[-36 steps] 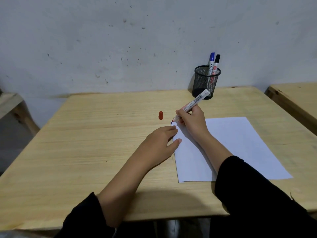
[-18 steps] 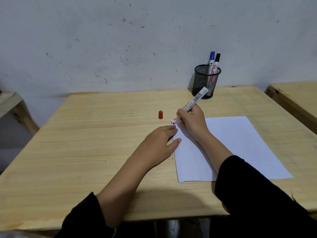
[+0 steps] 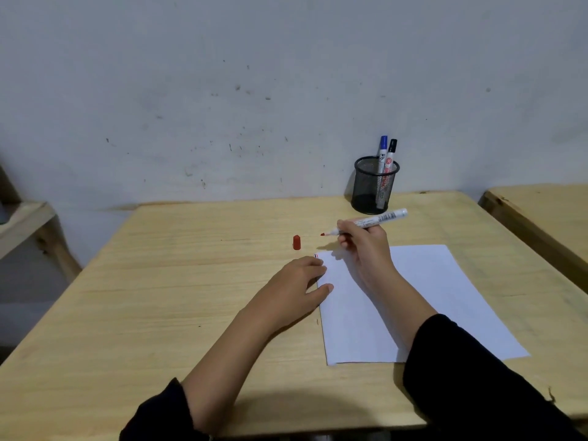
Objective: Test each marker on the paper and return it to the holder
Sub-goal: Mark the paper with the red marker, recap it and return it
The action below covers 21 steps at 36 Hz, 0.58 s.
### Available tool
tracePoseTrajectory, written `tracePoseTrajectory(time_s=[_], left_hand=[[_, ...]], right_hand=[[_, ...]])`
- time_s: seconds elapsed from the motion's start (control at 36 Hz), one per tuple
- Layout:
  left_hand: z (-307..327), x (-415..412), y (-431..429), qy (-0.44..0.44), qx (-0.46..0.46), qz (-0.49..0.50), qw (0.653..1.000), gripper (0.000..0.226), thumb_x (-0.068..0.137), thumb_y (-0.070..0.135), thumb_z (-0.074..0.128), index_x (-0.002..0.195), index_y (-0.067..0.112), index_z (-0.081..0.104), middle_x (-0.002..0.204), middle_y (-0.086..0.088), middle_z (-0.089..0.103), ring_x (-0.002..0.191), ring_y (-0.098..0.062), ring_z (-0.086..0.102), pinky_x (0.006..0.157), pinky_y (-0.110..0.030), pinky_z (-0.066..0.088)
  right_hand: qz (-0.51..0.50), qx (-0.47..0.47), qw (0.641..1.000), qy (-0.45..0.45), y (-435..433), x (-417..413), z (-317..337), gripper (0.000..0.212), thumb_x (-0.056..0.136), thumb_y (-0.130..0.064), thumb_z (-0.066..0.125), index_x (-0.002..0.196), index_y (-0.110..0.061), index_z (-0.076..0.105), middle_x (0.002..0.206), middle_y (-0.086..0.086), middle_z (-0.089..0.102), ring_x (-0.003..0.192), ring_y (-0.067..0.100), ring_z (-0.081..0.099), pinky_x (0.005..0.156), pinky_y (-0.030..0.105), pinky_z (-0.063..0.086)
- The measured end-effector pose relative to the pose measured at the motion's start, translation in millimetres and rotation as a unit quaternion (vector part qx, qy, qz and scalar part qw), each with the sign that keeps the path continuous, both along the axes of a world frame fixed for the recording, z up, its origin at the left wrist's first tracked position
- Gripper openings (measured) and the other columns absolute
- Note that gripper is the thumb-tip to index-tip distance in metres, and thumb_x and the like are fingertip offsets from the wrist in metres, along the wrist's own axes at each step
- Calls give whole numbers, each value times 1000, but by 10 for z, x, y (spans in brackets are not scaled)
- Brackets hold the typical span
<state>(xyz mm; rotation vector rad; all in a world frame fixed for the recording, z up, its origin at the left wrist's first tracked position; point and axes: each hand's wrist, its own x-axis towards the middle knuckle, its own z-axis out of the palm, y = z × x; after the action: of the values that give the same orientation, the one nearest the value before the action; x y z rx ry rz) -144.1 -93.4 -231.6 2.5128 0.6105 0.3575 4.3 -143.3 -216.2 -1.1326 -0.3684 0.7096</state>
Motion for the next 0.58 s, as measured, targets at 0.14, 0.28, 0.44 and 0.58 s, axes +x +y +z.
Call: tracePoseTrajectory(time_s=[0.14,0.28,0.44,0.58], left_hand=[[67,39,67,21,-17,-8,1000,42,90,35,57,124,11,60,134,5,51,125,-9,47,101,-27,42],[180,106,148,6,-38,7,999,36,87,34,62,116,13,63,124,5,54,107,-8,53,88,-19,44],[240,208,347,-54,-28,104,993,41,91,32,55,128,17,54,128,7,47,101,-7,50,86,-24,40],[165,298,482,-14,-3,161,987,34,93,22,53,122,6,60,121,-11,54,116,-25,52,91,-29,41]], right_hand=[[5,27,999,-24,-72,81,168,8,86,-1,61,78,-2,61,55,0,58,47,6,52,48,12,47],[7,49,998,-25,-166,136,296,8,85,0,61,77,-2,61,50,-4,58,45,5,52,47,12,46],[2,54,998,-29,-263,152,376,10,85,0,61,75,-3,60,50,-4,57,45,5,51,46,13,45],[9,58,998,-38,-352,124,410,9,86,0,60,77,-3,58,52,-4,55,45,4,50,47,12,44]])
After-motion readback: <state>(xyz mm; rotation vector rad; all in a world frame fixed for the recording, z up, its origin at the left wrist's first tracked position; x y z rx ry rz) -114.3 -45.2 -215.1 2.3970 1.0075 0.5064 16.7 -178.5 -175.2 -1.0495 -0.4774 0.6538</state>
